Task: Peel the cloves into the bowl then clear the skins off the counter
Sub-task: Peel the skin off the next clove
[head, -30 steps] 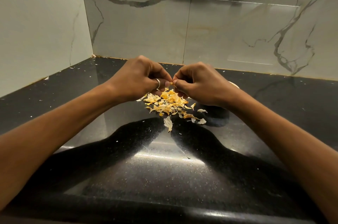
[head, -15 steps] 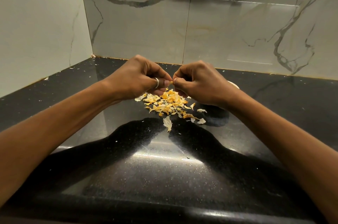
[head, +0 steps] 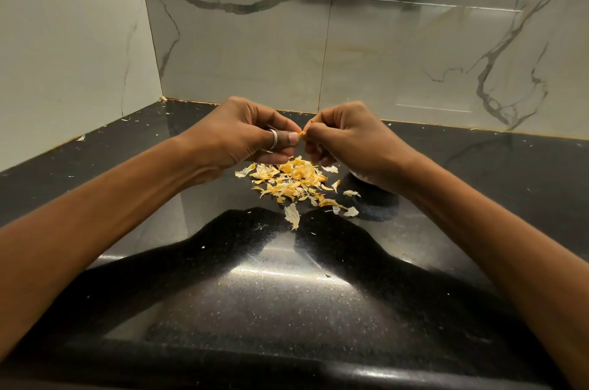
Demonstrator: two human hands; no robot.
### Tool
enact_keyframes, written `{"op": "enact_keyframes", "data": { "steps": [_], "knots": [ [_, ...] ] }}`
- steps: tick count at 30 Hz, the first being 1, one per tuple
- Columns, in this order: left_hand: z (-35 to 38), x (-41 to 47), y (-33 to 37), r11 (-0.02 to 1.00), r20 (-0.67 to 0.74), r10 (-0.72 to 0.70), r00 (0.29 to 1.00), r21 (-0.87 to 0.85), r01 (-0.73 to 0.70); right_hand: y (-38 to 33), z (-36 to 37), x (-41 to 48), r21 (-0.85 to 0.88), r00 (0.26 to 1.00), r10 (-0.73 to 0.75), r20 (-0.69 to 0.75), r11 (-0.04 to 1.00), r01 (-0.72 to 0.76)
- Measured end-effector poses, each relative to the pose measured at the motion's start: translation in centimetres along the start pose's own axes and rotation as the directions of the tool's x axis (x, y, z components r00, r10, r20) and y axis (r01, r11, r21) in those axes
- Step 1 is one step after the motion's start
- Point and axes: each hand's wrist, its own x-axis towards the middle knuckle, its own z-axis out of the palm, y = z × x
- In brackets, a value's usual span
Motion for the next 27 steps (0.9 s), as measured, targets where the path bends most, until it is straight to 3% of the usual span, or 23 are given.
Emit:
{"op": "enact_keyframes", "data": {
  "steps": [7, 17, 27],
  "knots": [
    [-0.08, 0.02, -0.01, 1.000, -0.050, -0.008, 0.999, -0.025, 0.007, 0.09, 0.20, 0.21, 0.159, 0.999, 0.038, 0.002, 0.987, -0.038],
    [0.31, -0.31, 0.13, 0.998, -0.055, -0.013, 0.998, 0.053, 0.016, 0.42, 0.46, 0.21, 0.089, 1.000, 0.017, -0.017, 0.996, -0.016],
    [0.57, -0.42, -0.14, 0.994, -0.064, 0.065, 0.996, 0.095, -0.059, 0.33, 0.55, 0.31, 0.209, 0.994, 0.082, -0.072, 0.976, -0.066]
  ]
}}
